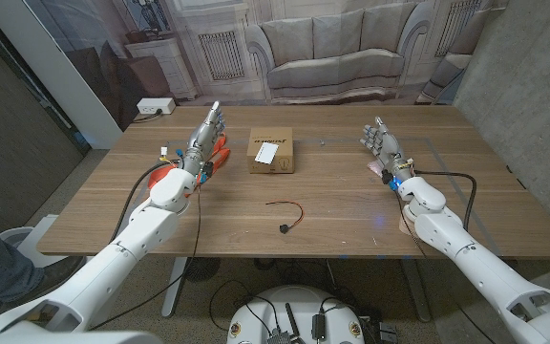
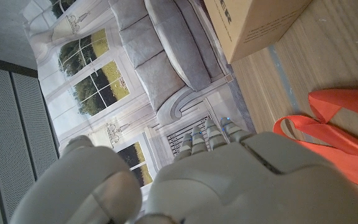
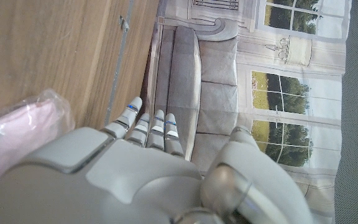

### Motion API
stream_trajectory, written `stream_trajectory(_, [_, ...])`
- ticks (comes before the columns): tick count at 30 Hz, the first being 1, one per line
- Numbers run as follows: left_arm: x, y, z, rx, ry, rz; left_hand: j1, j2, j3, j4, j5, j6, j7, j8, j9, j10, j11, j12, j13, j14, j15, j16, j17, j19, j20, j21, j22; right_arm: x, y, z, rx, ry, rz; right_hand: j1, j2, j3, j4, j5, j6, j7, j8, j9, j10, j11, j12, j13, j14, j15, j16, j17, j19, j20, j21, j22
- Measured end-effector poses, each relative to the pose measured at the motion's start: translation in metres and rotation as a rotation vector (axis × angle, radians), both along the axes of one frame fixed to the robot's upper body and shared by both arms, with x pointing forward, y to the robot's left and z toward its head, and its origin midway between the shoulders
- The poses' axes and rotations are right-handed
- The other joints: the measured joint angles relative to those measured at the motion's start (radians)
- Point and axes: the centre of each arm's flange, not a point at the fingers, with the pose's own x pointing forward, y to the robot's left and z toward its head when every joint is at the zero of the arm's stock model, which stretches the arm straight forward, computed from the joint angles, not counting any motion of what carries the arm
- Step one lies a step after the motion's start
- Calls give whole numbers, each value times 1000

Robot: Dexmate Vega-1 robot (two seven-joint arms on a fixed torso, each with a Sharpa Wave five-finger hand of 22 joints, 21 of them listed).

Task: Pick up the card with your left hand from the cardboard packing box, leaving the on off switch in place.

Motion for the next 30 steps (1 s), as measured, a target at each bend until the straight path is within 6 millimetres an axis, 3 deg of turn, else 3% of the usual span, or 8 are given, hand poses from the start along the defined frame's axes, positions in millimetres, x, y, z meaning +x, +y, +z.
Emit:
stream_trajectory(16, [-12, -9, 1, 20, -52, -4, 9, 10, 4, -4, 8, 11, 0, 0, 0, 6, -2, 0, 0, 9, 2, 0, 0, 0, 0, 0, 0, 0, 2, 4, 12, -7, 14, 4, 4, 3, -3, 0, 3, -3, 0, 0, 5, 5, 0, 0, 5, 5, 0, 0, 3, -3, -4, 0])
stream_trajectory(30, [-23, -7, -9, 43, -67, 1, 17, 17, 4, -4, 11, 16, 6, 0, 0, 9, 1, 0, 0, 19, 2, 0, 0, 7, 0, 0, 0, -2, 1, 7, 25, -6, 6, 8, 8, 4, -4, 0, 13, 6, 0, 0, 5, 5, 0, 0, 9, 2, 0, 0, 14, -3, -11, 0])
